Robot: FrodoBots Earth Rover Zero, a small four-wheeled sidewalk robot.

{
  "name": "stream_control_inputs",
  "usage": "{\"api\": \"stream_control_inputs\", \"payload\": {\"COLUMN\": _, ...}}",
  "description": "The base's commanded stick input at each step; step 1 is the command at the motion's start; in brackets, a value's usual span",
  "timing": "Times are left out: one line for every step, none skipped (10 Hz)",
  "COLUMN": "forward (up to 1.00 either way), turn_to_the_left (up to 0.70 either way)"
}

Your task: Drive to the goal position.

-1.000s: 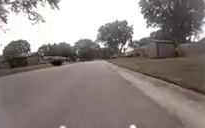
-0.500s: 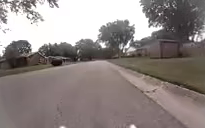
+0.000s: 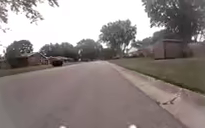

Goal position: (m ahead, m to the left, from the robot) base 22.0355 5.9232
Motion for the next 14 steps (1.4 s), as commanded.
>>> {"api": "stream_control_inputs", "payload": {"forward": 1.0, "turn_to_the_left": 0.0}}
{"api": "stream_control_inputs", "payload": {"forward": 1.0, "turn_to_the_left": -0.01}}
{"api": "stream_control_inputs", "payload": {"forward": 1.0, "turn_to_the_left": -0.11}}
{"api": "stream_control_inputs", "payload": {"forward": 1.0, "turn_to_the_left": -0.27}}
{"api": "stream_control_inputs", "payload": {"forward": 1.0, "turn_to_the_left": -0.4}}
{"api": "stream_control_inputs", "payload": {"forward": 1.0, "turn_to_the_left": -0.27}}
{"api": "stream_control_inputs", "payload": {"forward": 1.0, "turn_to_the_left": -0.05}}
{"api": "stream_control_inputs", "payload": {"forward": 1.0, "turn_to_the_left": 0.0}}
{"api": "stream_control_inputs", "payload": {"forward": 1.0, "turn_to_the_left": 0.0}}
{"api": "stream_control_inputs", "payload": {"forward": 1.0, "turn_to_the_left": 0.0}}
{"api": "stream_control_inputs", "payload": {"forward": 1.0, "turn_to_the_left": 0.0}}
{"api": "stream_control_inputs", "payload": {"forward": 1.0, "turn_to_the_left": 0.0}}
{"api": "stream_control_inputs", "payload": {"forward": 1.0, "turn_to_the_left": 0.0}}
{"api": "stream_control_inputs", "payload": {"forward": 1.0, "turn_to_the_left": 0.0}}
